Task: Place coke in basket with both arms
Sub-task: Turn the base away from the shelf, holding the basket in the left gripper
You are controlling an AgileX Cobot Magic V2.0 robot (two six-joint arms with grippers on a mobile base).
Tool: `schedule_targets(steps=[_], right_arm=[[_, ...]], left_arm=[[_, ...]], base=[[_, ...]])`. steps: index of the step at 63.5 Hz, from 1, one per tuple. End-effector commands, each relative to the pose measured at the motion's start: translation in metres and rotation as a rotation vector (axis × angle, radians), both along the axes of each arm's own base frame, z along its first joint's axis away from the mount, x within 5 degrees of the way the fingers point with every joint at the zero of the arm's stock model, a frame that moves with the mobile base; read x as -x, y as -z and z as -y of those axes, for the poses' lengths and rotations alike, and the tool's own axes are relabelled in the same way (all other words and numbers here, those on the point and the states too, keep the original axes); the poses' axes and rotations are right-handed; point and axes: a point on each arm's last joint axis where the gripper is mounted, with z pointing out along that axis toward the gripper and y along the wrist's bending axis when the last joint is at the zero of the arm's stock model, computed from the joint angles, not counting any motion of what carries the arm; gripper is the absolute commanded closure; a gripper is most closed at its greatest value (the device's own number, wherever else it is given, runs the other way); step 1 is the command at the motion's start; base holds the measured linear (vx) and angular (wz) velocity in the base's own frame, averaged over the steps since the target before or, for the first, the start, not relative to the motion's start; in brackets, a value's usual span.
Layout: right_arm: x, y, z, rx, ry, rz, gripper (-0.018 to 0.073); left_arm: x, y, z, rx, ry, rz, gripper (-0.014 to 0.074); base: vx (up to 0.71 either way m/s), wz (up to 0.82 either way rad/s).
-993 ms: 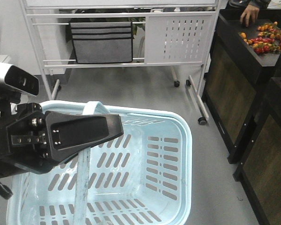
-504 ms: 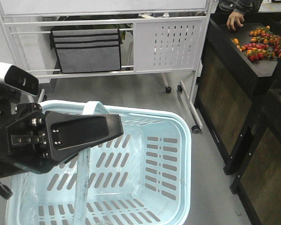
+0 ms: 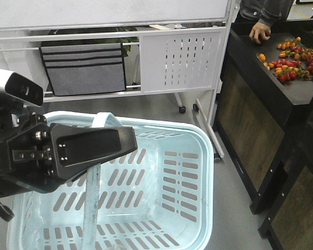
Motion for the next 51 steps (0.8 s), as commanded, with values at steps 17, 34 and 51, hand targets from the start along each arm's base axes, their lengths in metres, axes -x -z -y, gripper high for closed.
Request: schedule_targets(steps=[17,34,51], right_arm=[[0.0011,-0.0051,-0.0004,0.021,-0.001,0.078,0.0564],[0.0011,-0.0051,-0.0004,0.021,-0.001,0.078,0.0564],[0.0011,-0.0051,-0.0004,0.021,-0.001,0.078,0.0564]], left_arm=[[0.0158,-0.025,-0.0033,0.168,0.123,0.081,0.0603],[0.0158,-0.025,-0.0033,0.168,0.123,0.081,0.0603],[0.0157,-0.025,-0.0033,0.168,0.122,0.081,0.0603]], base=[[0.28,0.0],[0.27,0.06],[0.27,0.13]])
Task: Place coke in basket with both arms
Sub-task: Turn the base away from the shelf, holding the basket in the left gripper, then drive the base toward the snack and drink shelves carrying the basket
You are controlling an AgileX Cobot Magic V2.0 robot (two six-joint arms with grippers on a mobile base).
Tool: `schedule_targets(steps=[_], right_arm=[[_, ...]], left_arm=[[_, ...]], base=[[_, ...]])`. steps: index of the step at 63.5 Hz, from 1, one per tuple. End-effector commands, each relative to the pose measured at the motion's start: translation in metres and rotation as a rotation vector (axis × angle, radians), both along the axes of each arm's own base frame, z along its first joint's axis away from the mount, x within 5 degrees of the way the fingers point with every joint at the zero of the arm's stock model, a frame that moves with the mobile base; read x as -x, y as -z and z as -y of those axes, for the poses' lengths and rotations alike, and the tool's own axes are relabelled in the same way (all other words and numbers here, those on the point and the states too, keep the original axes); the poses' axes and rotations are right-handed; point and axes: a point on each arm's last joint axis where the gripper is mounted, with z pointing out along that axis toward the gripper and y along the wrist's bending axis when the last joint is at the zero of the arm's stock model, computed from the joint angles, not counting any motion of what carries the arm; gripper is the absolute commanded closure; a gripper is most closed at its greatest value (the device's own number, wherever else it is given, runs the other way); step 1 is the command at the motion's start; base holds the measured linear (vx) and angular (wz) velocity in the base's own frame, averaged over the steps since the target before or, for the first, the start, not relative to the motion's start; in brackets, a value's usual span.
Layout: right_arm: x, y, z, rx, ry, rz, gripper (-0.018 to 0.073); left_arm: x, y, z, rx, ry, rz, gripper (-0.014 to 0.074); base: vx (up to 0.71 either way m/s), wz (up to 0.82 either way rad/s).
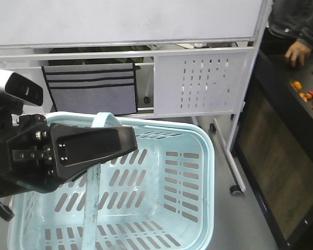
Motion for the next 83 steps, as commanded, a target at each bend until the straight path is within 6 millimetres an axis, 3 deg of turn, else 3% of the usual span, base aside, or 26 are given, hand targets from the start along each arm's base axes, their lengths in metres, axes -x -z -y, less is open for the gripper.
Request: schedule_targets(steps=[1,48,83], right_arm=[[0.0011,-0.0051,-0.0004,0.021,-0.001,0.078,0.0564],[0.0011,-0.0051,-0.0004,0.021,-0.001,0.078,0.0564],[0.0011,-0.0051,-0.0004,0.021,-0.001,0.078,0.0564]], left_arm=[[0.0157,-0.025,-0.0033,0.168,0.122,0.081,0.0603],[0.0157,-0.025,-0.0033,0.168,0.122,0.081,0.0603],[0.0157,-0.025,-0.0033,0.168,0.122,0.081,0.0603]], base=[[0.26,0.17],[0.23,0.23],[0.15,0.47]])
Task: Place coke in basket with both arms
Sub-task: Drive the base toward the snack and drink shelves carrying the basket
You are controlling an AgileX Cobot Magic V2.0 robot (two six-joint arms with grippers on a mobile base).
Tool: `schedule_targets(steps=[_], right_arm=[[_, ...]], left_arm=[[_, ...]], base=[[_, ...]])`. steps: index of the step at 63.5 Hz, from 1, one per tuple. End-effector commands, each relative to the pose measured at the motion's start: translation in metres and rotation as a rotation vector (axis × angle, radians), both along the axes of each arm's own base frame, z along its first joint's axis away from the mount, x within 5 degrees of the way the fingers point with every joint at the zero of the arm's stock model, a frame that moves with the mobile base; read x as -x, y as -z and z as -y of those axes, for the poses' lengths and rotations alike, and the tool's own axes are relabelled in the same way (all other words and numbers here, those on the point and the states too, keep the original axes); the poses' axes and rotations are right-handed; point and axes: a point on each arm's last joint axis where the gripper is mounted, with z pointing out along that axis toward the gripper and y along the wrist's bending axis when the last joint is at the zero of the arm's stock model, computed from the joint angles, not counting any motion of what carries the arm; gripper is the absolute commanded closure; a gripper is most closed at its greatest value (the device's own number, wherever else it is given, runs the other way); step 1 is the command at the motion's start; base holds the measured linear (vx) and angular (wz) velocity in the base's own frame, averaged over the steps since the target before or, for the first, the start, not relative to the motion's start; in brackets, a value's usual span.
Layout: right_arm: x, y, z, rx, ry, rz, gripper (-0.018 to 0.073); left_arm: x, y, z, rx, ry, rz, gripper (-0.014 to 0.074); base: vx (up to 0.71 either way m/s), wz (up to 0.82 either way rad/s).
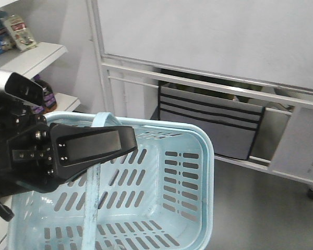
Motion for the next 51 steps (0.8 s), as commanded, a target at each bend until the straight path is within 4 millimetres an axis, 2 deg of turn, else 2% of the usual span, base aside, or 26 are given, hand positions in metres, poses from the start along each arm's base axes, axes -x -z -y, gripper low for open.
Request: schedule_targets(steps=[1,51], right_arm=[[0.0011,-0.0051,-0.0004,0.021,-0.001,0.078,0.0564],[0.0011,-0.0051,-0.0004,0.021,-0.001,0.078,0.0564]], left_arm=[[0.0157,-0.025,-0.0033,0.169,0.122,0.081,0.0603],[0.0157,-0.025,-0.0033,0.169,0.122,0.081,0.0603]], base=[[0.13,0.56],[0.11,0.55]])
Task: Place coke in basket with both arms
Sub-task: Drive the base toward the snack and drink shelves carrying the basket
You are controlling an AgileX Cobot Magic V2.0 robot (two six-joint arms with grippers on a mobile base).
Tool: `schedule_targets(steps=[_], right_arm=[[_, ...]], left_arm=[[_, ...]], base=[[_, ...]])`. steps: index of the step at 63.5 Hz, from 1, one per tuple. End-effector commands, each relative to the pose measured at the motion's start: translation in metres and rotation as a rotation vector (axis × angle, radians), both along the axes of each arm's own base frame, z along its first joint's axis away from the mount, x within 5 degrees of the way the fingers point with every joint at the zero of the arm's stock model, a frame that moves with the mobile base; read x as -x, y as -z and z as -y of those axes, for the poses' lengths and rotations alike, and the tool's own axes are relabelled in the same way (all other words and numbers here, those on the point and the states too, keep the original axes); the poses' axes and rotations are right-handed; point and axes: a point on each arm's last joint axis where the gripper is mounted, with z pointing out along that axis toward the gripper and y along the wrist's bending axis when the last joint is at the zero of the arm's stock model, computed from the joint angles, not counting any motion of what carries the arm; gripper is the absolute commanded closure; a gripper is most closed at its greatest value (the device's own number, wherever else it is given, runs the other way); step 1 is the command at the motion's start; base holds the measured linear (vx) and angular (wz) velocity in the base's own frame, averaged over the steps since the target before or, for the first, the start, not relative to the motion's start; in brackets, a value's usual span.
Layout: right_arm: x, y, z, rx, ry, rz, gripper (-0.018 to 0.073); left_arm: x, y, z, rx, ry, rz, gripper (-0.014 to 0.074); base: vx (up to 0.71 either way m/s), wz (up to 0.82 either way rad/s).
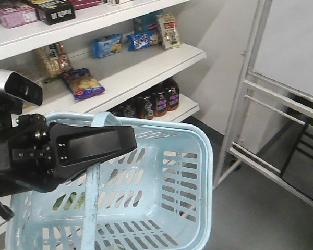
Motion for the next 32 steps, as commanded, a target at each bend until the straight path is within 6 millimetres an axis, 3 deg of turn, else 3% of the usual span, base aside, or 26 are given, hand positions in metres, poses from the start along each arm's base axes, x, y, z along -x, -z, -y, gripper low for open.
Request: schedule_targets(steps=[1,32], right_arm=[[0.0011,-0.0051,-0.0004,0.02,-0.001,0.078,0.0564],[0.0011,-0.0051,-0.0004,0.02,-0.001,0.078,0.0564]], left_arm=[[0.0157,-0.025,-0.0033,0.169,0.122,0.081,0.0603],[0.0157,-0.025,-0.0033,0.169,0.122,0.081,0.0603]], base=[[0.08,0.45],[0.05,0.37]])
